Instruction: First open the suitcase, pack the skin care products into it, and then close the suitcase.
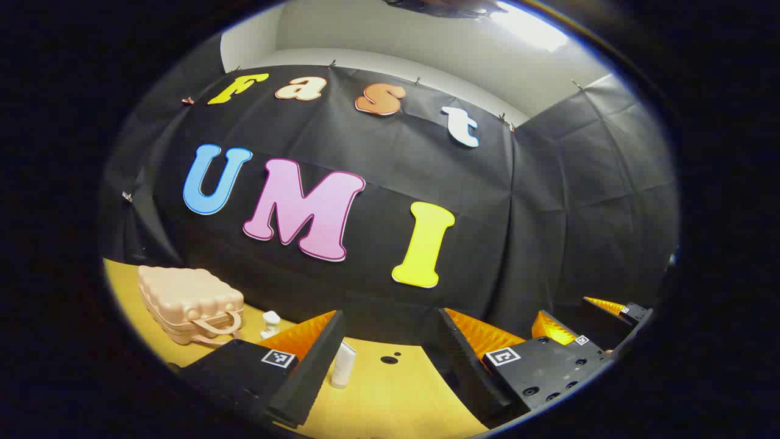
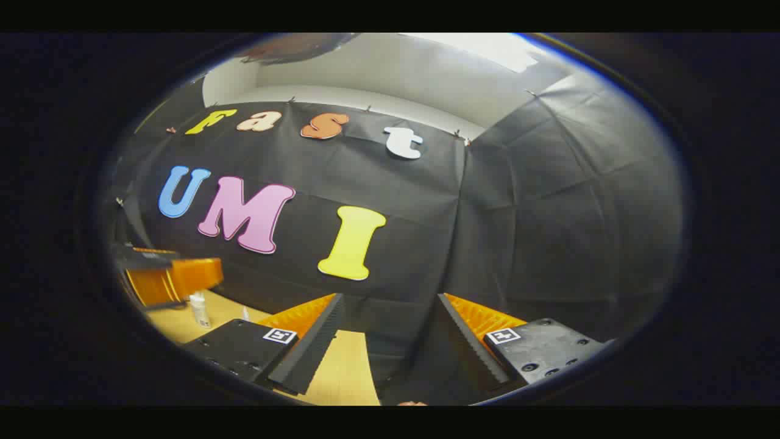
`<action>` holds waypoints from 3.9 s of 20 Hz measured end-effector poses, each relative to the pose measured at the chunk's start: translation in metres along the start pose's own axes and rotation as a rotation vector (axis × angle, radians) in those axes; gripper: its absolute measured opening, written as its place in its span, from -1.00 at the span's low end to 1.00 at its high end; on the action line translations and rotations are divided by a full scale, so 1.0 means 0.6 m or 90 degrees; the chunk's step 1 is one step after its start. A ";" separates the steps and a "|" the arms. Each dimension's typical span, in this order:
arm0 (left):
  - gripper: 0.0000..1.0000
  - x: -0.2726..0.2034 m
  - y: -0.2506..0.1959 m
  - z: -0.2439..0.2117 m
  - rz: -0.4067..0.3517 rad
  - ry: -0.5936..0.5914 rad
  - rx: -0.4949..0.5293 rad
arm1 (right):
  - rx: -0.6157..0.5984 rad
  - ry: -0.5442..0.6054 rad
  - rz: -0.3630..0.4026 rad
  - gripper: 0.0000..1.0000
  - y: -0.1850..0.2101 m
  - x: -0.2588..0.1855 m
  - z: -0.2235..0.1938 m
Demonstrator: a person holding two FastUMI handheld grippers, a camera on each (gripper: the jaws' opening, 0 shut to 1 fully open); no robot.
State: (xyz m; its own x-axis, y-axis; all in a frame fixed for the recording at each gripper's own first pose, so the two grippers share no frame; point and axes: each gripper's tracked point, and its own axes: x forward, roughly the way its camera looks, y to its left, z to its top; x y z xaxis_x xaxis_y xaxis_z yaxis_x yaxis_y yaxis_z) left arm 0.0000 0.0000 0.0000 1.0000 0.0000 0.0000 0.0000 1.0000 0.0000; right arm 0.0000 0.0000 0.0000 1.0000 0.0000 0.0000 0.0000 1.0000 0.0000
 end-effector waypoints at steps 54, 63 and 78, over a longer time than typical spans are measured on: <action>0.90 0.241 0.532 -0.296 -0.016 0.546 0.047 | 0.101 0.205 0.124 0.94 0.473 0.013 0.056; 0.67 0.239 0.567 -0.423 0.069 0.692 0.128 | 0.087 0.211 0.131 0.94 0.456 0.046 0.034; -0.72 0.258 0.564 -0.362 0.048 0.706 0.166 | 0.029 0.222 0.143 0.94 0.475 -0.001 0.006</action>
State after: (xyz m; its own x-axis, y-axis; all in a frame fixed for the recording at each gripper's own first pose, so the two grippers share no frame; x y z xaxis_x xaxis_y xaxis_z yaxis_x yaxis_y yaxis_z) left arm 0.1551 0.3381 -0.2174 0.4462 0.1895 -0.8746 0.0693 0.9671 0.2449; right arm -0.0004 0.2849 0.0039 0.9152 0.2265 -0.3332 -0.2109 0.9740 0.0828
